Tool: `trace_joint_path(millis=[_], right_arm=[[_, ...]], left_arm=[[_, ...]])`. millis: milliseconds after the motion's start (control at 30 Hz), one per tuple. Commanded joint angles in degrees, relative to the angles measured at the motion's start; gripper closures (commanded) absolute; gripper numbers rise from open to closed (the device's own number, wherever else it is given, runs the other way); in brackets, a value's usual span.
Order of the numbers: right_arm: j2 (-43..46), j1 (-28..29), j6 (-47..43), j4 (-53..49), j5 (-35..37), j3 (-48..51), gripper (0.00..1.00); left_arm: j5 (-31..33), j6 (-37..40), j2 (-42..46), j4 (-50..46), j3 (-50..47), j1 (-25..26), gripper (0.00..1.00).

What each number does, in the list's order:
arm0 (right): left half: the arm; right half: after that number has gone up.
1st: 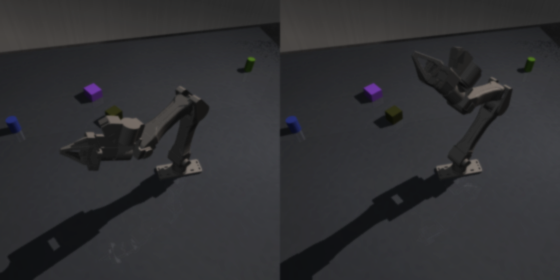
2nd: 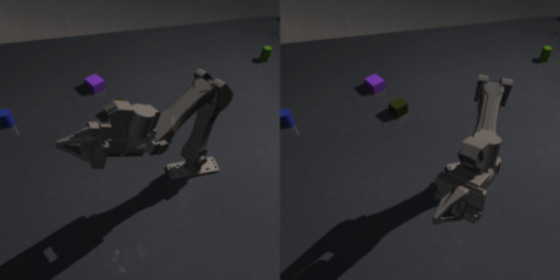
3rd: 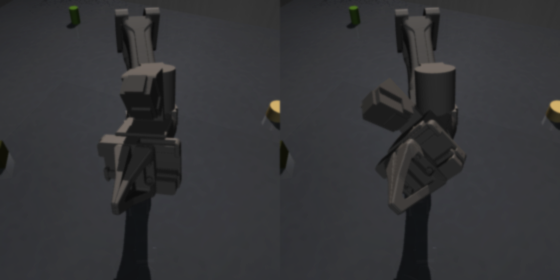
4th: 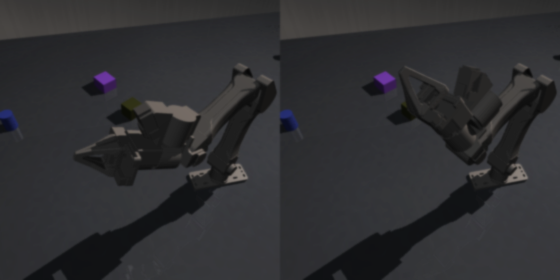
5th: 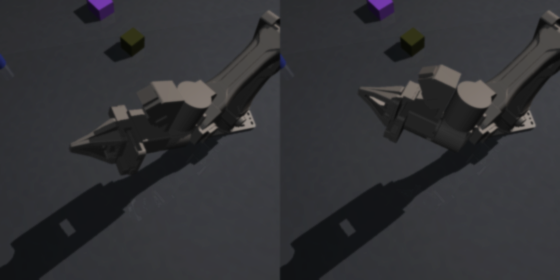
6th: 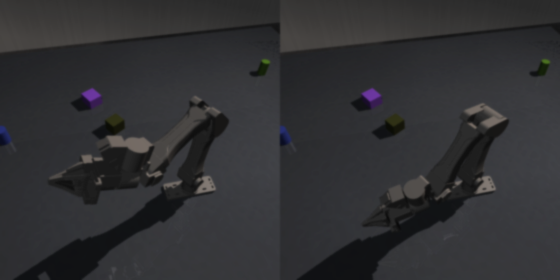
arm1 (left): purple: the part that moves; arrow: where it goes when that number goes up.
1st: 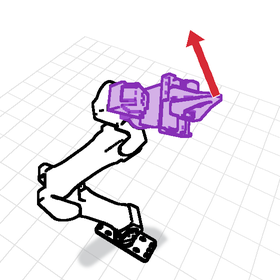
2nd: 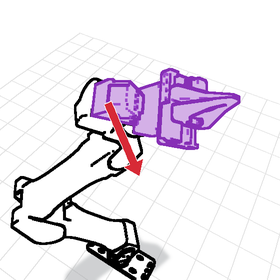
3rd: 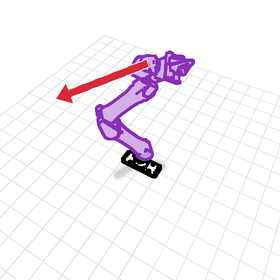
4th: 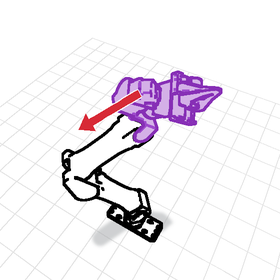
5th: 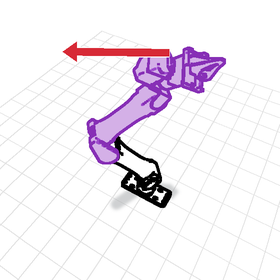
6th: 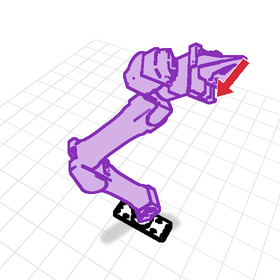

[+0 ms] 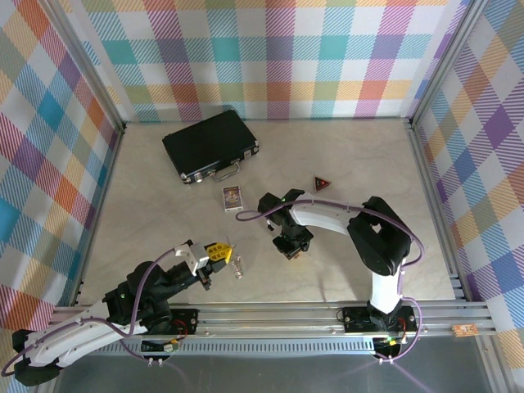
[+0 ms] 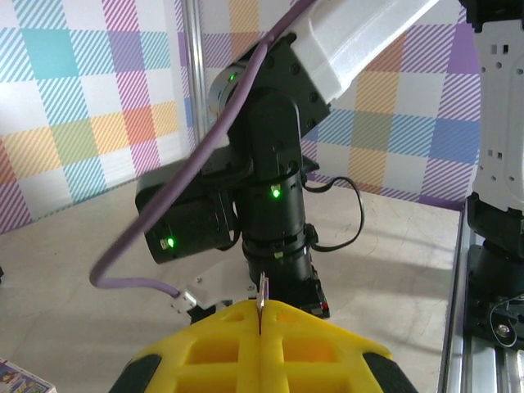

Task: Put the keys on the keyring

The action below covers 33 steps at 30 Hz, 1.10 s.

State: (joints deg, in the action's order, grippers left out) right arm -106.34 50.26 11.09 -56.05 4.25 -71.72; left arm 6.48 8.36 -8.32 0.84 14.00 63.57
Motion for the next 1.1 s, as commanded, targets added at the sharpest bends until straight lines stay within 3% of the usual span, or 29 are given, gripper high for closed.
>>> trace_joint_path(millis=[0,233,433,800,1067], right_arm=[[4.56,-0.16,1.35,0.75,-1.34,0.14,0.75],[10.83,-0.46,6.06,2.69,-1.72,5.4,0.63],[18.04,-3.82,10.28,10.76,-7.99,14.92,0.53],[27.73,-14.64,16.85,29.59,-22.8,30.26,0.51],[27.17,-16.1,17.32,35.86,-25.07,34.17,0.53]], left_arm=[[-1.53,0.25,-1.0,3.76,-0.11,0.25,1.0],[-3.71,0.43,-4.76,6.8,0.39,0.24,1.0],[-5.92,0.69,-8.52,9.65,0.75,0.24,1.0],[-7.16,1.05,-10.49,11.59,1.17,0.24,1.0],[-7.71,1.04,-10.38,11.73,1.12,0.24,1.0]])
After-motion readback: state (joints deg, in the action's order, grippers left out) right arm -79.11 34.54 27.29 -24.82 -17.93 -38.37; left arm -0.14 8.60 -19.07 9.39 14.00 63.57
